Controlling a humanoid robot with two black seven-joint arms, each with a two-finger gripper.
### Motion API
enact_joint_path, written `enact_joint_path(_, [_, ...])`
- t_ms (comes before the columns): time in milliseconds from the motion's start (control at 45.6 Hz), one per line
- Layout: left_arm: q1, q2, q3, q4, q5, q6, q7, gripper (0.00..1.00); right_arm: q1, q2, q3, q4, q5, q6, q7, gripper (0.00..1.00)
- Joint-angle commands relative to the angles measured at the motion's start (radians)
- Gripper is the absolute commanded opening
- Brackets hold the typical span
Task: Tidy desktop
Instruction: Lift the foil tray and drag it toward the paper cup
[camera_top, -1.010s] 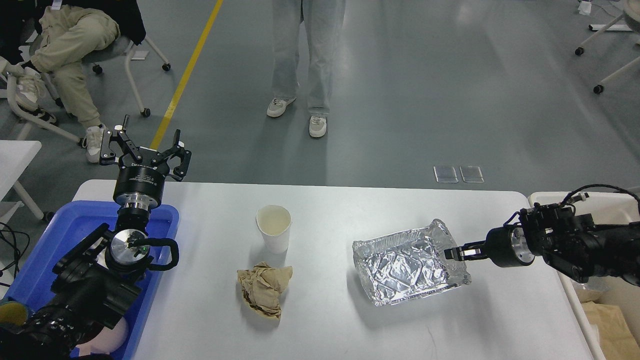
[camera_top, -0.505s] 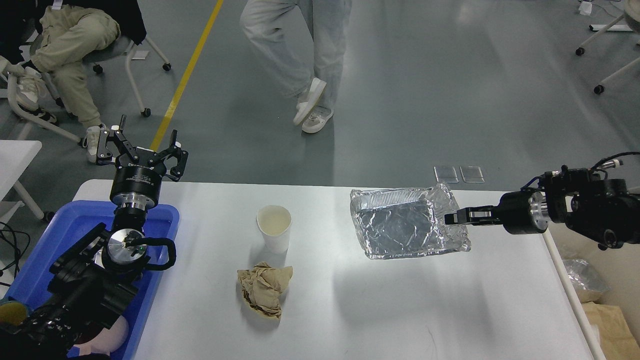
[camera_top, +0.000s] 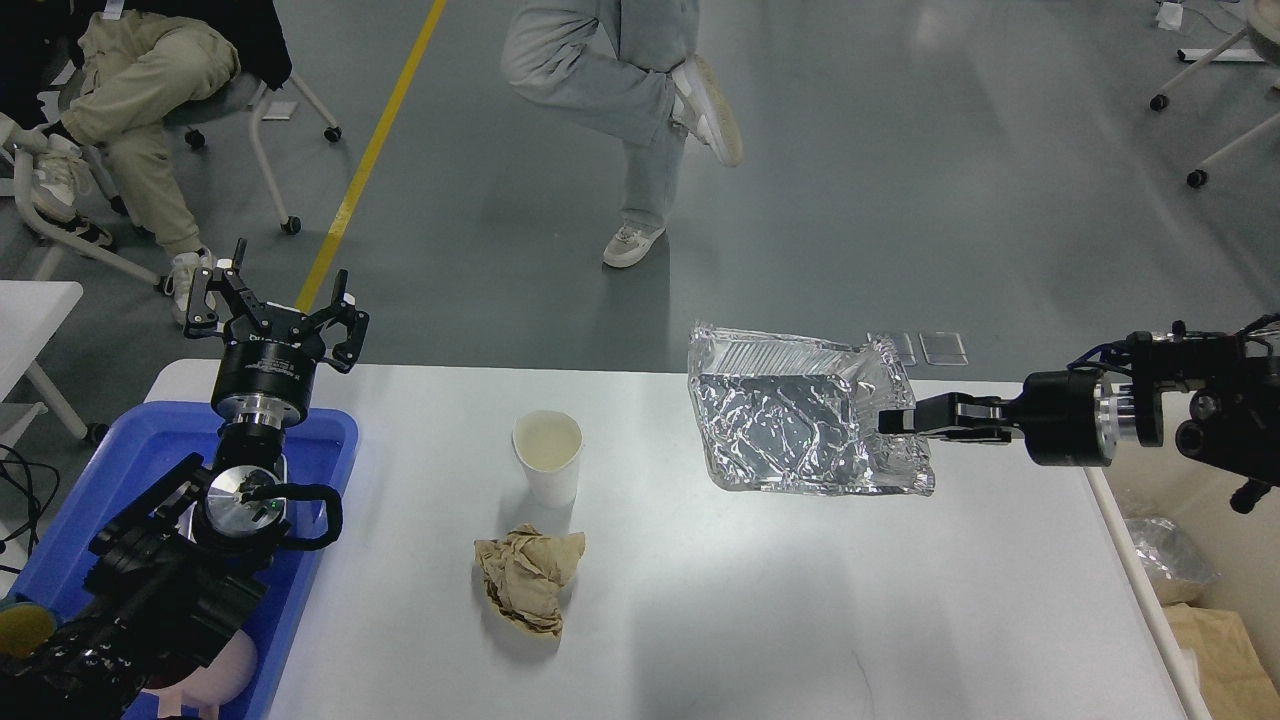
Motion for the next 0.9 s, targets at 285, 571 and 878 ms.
enact_joint_path(285, [0.028, 0.015, 0.010, -0.002, 0.004, 0.005, 0.003, 0.97, -0.017, 0.085, 0.026, 0.008, 0.000, -0.016, -0.011, 0.00])
enact_joint_path(571, [0.028, 0.012, 0.011, -0.002, 0.009, 0.008, 0.000, 0.97, -0.044, 0.185, 0.004, -0.022, 0.052, -0.036, -0.016, 0.00])
enact_joint_path(878, [0.031, 0.006, 0.011, -0.005, 0.049, 0.014, 0.017, 0.96, -0.046, 0.196, 0.001, -0.039, 0.060, -0.036, -0.017, 0.00])
